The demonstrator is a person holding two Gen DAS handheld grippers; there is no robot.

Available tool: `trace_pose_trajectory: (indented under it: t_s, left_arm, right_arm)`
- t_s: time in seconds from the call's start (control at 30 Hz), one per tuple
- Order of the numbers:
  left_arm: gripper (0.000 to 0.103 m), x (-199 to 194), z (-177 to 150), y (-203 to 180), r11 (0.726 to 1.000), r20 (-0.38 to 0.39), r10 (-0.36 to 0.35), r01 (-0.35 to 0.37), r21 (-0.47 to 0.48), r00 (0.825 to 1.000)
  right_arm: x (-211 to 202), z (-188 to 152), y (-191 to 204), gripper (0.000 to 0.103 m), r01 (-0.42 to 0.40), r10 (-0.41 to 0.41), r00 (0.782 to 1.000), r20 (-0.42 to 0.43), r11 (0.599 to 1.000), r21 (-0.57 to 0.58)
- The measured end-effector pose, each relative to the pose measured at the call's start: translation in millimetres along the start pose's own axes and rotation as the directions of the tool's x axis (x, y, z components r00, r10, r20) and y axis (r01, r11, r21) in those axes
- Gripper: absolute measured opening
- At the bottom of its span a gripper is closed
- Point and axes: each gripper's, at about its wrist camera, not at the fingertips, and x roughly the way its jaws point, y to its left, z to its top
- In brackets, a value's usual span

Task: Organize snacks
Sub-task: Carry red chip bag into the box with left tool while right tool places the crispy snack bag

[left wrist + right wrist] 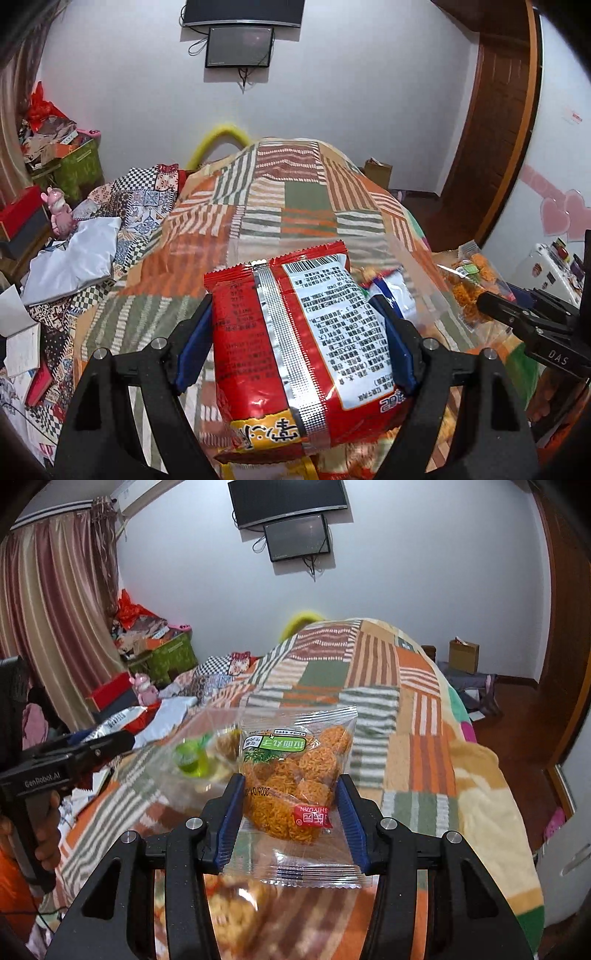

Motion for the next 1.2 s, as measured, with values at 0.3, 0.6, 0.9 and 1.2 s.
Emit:
trace_pose_trajectory:
  t_s: [0.3, 0.6, 0.9, 1.2]
  left_arm:
    - [0.08, 40, 21, 15, 1.0, -0.023, 0.023, -0.023, -0.016, 0.999]
    - [0.08, 88, 29, 29, 0.999, -0.083, 0.028, -0.031, -0.036, 0.996]
    - [0.08, 118, 32, 25, 1.0, -0.13, 0.01, -0.012, -0.02, 0.991]
    - [0.081, 138, 27, 23, 1.0, -0.171, 0.004, -0.008, -0.02, 0.985]
  right_arm:
    - [35, 22, 1, 0.046, -0.012, 0.012, 1.0, -0.008, 1.0, 0.004]
    - [75, 31, 0, 0.046, -0.012, 0.013, 0.998, -0.061, 1.0, 0.014]
    - [108, 31, 4, 0.046, -0.004, 0.004, 0.992, -0.127, 1.0, -0.004]
    - [125, 31, 9, 0.046, 0.006, -0.01, 0.988, -0.157, 1.0, -0.024]
